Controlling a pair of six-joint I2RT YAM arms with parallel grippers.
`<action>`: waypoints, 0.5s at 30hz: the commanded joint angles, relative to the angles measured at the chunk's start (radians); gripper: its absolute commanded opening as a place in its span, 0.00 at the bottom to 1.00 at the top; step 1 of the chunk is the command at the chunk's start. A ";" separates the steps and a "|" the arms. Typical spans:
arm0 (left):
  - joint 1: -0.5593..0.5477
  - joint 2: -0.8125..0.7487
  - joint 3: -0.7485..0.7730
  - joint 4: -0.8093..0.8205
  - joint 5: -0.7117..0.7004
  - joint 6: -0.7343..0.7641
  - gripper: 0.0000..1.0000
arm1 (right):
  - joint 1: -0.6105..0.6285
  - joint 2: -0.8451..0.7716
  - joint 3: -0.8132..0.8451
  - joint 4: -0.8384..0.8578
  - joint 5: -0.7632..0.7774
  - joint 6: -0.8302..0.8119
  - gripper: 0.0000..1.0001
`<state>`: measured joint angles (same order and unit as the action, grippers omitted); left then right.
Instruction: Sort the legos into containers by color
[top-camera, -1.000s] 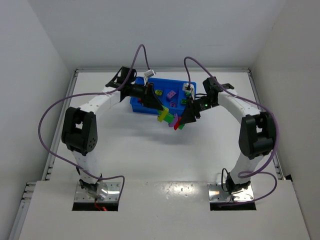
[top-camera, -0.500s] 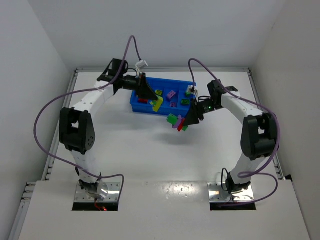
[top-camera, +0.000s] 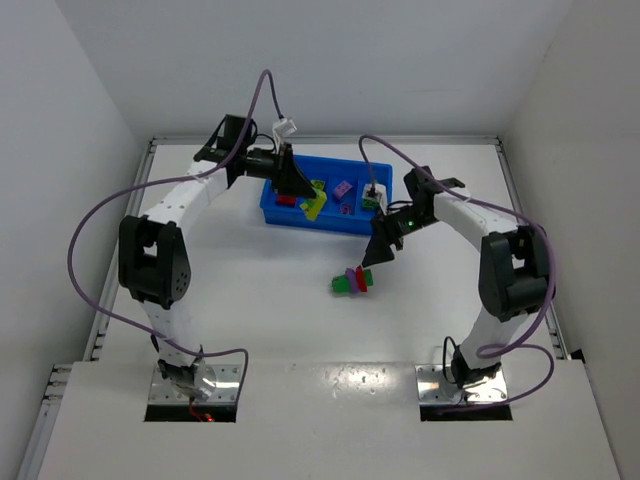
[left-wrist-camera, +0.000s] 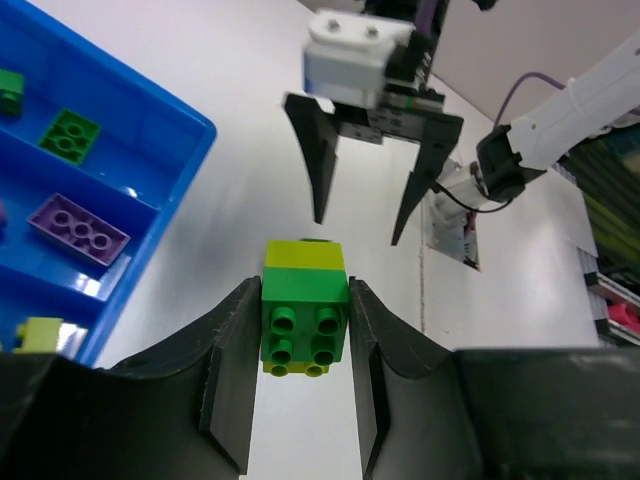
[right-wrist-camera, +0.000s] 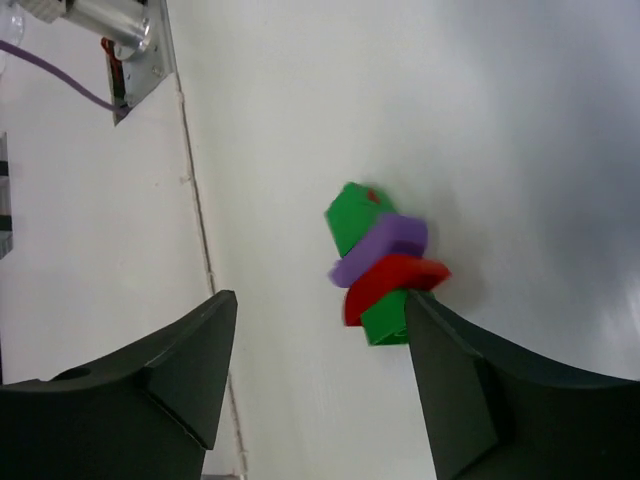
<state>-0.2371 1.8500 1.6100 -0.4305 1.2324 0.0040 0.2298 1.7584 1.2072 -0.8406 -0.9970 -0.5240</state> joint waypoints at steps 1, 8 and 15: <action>-0.005 -0.034 -0.018 0.009 0.062 0.016 0.04 | -0.003 0.016 0.083 0.110 -0.095 0.074 0.69; -0.014 -0.034 -0.038 0.009 0.160 -0.027 0.04 | 0.008 0.038 0.124 0.560 -0.262 0.561 0.75; -0.045 -0.043 -0.056 0.018 0.182 -0.038 0.04 | 0.028 0.039 -0.005 1.330 -0.216 1.269 0.78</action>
<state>-0.2668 1.8492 1.5665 -0.4374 1.3571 -0.0357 0.2405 1.7912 1.2179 0.0463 -1.1873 0.3763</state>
